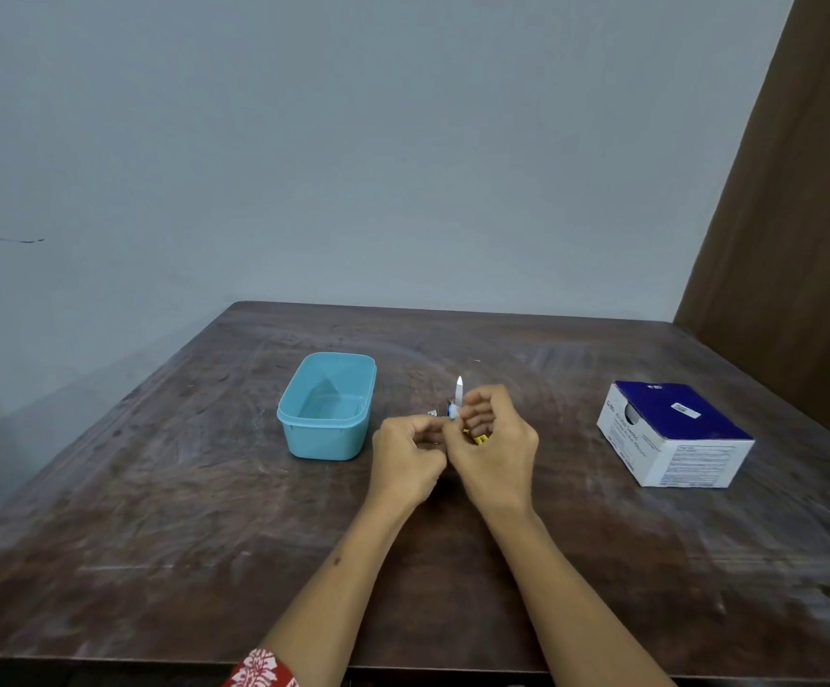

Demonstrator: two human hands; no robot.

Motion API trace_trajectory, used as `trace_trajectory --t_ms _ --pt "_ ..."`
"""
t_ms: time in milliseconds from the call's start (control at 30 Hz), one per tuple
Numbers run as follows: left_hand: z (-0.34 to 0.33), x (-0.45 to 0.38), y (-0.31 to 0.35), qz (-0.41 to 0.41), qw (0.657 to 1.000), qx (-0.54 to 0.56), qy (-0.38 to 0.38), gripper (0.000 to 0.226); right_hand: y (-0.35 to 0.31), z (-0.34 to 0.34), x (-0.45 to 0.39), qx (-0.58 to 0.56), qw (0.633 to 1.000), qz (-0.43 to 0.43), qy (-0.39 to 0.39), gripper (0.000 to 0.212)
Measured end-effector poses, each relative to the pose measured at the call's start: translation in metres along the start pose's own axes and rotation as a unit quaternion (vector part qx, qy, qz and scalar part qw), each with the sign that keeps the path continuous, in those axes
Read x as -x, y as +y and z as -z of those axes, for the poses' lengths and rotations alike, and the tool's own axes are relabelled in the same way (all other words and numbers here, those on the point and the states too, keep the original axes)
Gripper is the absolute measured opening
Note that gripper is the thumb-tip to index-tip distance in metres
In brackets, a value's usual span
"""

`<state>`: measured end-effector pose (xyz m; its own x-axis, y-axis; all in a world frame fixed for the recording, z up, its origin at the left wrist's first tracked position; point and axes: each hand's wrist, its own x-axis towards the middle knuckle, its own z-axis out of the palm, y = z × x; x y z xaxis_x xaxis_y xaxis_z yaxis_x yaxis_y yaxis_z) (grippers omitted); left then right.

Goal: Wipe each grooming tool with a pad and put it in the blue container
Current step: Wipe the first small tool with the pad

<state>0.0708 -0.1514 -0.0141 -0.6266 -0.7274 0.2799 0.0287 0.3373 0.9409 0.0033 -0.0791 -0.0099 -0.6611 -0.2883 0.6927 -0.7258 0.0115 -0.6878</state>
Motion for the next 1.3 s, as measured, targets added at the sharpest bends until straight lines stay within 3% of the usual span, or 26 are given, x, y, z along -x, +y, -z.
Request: trace_trajectory --t_ms 200,367,567,733,967,1133,1300 --pt "-0.0043 0.0038 0.0027 0.042 0.996 0.044 -0.064 0.030 -0.0004 0.0041 -0.0041 -0.011 0.998 -0.041 0.046 0.020" --pt "-0.0002 -0.0006 -0.0016 0.006 1.000 0.011 -0.019 0.037 -0.0017 -0.0002 -0.0009 0.009 1.000 -0.023 0.007 0.025" --pt "-0.0048 0.0025 0.0011 0.074 0.991 0.084 -0.074 0.023 -0.0004 0.0067 -0.0047 -0.043 0.997 -0.056 0.029 0.024" --pt "-0.0024 0.0024 0.0022 0.061 0.993 0.093 -0.048 0.028 -0.0008 0.0042 -0.0023 -0.021 0.998 -0.052 -0.007 0.028" --pt "-0.0046 0.0027 0.0012 0.089 0.985 0.102 -0.105 0.030 -0.0007 0.0074 -0.0056 -0.039 0.996 -0.055 0.057 0.024" --pt "-0.0025 0.0029 0.0003 0.069 0.988 0.115 -0.076 0.031 0.0005 0.0032 -0.0023 -0.005 0.999 -0.054 0.002 0.034" --pt "-0.0017 0.0005 0.0022 0.089 0.982 0.162 -0.051 0.030 0.0003 0.0020 0.0001 0.011 1.000 -0.021 -0.021 0.030"
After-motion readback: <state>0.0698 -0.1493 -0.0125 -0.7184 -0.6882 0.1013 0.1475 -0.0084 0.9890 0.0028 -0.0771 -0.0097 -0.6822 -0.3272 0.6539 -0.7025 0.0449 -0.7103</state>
